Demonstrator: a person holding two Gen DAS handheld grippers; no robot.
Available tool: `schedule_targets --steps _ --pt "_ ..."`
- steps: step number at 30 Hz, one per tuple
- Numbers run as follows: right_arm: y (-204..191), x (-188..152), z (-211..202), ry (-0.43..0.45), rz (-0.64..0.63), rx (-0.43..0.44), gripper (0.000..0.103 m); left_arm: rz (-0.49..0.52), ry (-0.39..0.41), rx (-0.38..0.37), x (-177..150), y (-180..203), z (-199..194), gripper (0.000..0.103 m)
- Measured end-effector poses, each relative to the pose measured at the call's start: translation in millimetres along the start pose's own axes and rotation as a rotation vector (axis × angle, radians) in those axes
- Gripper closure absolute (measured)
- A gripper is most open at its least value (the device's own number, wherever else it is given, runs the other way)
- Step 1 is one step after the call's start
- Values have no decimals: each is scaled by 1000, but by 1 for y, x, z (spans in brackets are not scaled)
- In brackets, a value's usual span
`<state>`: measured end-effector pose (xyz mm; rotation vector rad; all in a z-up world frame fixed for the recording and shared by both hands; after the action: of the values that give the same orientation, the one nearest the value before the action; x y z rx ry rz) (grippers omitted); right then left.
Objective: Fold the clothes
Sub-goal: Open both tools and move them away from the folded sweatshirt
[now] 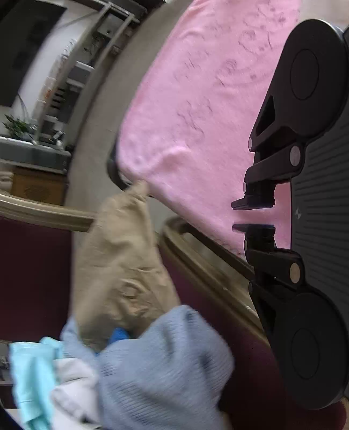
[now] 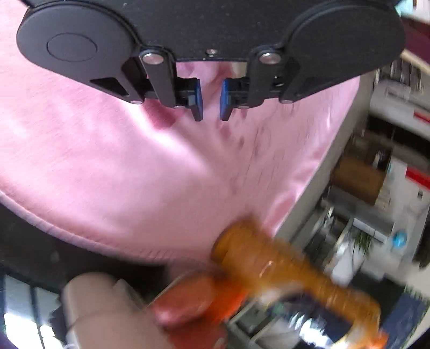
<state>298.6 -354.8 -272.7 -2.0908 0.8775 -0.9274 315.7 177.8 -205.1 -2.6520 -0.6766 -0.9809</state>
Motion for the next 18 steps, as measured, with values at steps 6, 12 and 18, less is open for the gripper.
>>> schedule_targets --steps 6,12,18 --pt "-36 -18 1 -63 -58 143 84 126 -42 -248 -26 58 -32 91" --pt "-43 -49 24 -245 -110 183 84 321 9 -198 -54 85 -26 82" --pt "0 -10 -1 0 -58 -18 94 220 84 61 -27 41 -11 85"
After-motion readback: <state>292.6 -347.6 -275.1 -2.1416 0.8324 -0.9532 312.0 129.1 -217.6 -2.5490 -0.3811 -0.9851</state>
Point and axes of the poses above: each gripper's, at about its wrist camera, not at the fingertips, and z roughly the way its jaws point, y to its right, x to its top, the point moved 8 cm from there along z, roughly the way its jaws point, and after that the axes turned 13 degrees about x, right-handed, at the moved point
